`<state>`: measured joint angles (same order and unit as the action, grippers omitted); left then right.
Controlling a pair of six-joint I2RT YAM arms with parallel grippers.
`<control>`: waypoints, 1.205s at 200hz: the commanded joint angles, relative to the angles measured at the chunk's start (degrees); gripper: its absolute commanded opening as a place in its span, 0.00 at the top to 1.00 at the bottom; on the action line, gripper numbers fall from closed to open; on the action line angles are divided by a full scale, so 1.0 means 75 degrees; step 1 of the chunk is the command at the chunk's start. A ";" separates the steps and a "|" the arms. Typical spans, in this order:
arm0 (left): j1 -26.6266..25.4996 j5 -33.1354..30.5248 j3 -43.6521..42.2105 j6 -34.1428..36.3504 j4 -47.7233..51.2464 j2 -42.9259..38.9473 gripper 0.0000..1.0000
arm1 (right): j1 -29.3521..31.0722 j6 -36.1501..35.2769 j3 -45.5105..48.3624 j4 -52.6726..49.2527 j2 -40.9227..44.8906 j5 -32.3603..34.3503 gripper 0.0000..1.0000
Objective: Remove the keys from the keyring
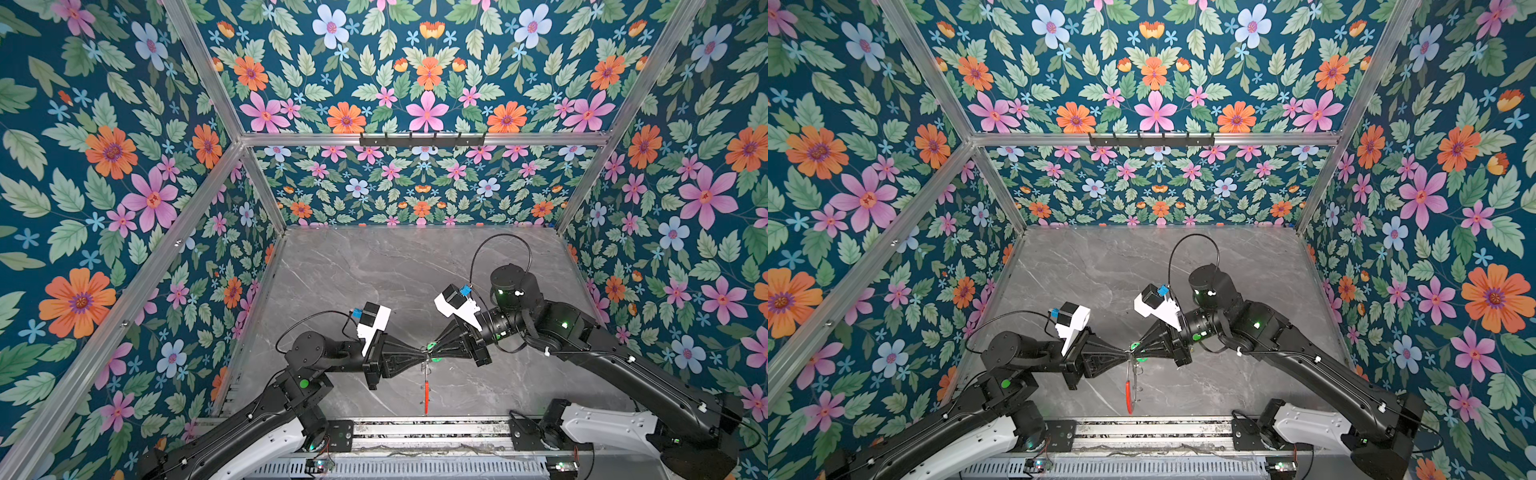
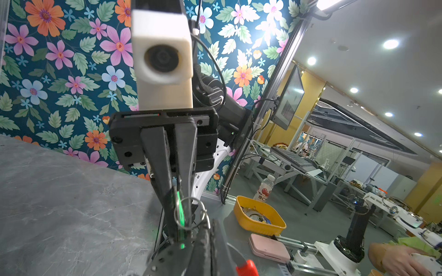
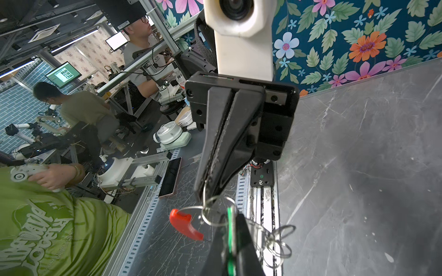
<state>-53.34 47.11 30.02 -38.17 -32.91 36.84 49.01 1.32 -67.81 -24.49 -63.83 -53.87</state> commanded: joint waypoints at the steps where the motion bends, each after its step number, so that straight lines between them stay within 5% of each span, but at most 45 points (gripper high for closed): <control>1: -0.0020 0.0510 0.0005 -0.0080 -0.1085 -0.0127 1.00 | -0.0023 0.0207 0.0114 0.0269 -0.0027 0.0539 1.00; 59: -0.0020 0.0277 -0.0064 -0.0134 -0.1427 -0.0306 1.00 | -0.0032 0.0398 0.0414 0.0619 0.0037 0.0460 1.00; 100: -0.0019 -0.0792 0.0045 0.0478 -0.0623 -0.0537 1.00 | -0.0014 0.0726 0.0735 0.1107 0.0171 0.0608 1.00; 130: -0.0023 -0.2291 0.0015 0.1145 -0.0050 -0.0841 1.00 | 0.0181 0.0990 0.1256 0.1625 0.0362 0.1670 1.00; 167: -0.0024 -0.3114 -0.0339 0.1621 -0.0730 -0.0788 1.00 | 0.0692 0.1205 0.1670 0.2091 0.0460 0.3121 1.00; 241: -0.0009 -0.2664 -0.0684 0.1869 -0.2727 0.0033 1.00 | 0.0859 0.1939 0.2526 0.3140 0.0687 0.3807 1.00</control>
<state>-53.49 25.39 24.23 -25.15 -37.87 36.14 55.42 13.37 -49.54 1.50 -58.98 -28.84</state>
